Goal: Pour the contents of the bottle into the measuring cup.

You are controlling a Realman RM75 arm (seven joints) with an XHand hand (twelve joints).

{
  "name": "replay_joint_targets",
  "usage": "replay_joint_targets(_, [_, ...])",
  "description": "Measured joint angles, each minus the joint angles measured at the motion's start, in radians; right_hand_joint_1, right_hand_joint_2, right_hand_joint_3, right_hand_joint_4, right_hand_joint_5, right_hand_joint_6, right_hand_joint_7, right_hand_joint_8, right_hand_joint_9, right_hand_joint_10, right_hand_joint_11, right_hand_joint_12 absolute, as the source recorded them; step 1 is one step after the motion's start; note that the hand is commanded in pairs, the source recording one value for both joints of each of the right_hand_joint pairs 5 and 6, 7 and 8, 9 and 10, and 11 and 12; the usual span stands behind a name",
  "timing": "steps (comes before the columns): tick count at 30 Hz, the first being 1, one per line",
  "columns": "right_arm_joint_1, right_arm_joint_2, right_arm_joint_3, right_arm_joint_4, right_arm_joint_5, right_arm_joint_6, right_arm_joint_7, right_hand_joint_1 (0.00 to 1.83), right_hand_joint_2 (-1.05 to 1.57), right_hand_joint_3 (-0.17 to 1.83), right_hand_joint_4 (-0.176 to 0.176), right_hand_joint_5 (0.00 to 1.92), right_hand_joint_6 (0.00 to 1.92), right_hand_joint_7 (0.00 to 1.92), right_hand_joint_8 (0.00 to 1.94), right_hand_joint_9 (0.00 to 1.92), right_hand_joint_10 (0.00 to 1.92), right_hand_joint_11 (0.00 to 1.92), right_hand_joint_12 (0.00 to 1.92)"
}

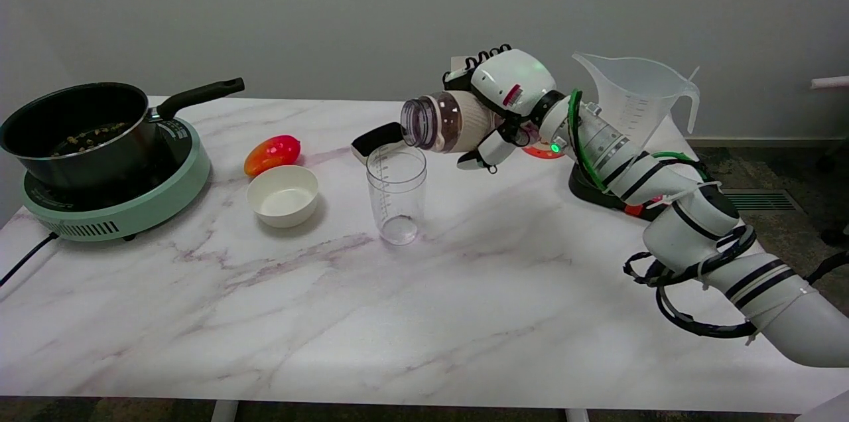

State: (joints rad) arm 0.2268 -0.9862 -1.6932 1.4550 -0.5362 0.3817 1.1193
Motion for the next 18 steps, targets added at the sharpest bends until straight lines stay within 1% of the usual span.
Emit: replay_joint_targets(18, [0.003, 0.001, -0.002, 0.024, -0.079, 0.0, 0.006, 1.42, 1.25, 0.7, 0.0, 1.87, 1.87, 1.63, 1.63, 1.51, 1.51, 1.26, 1.26])
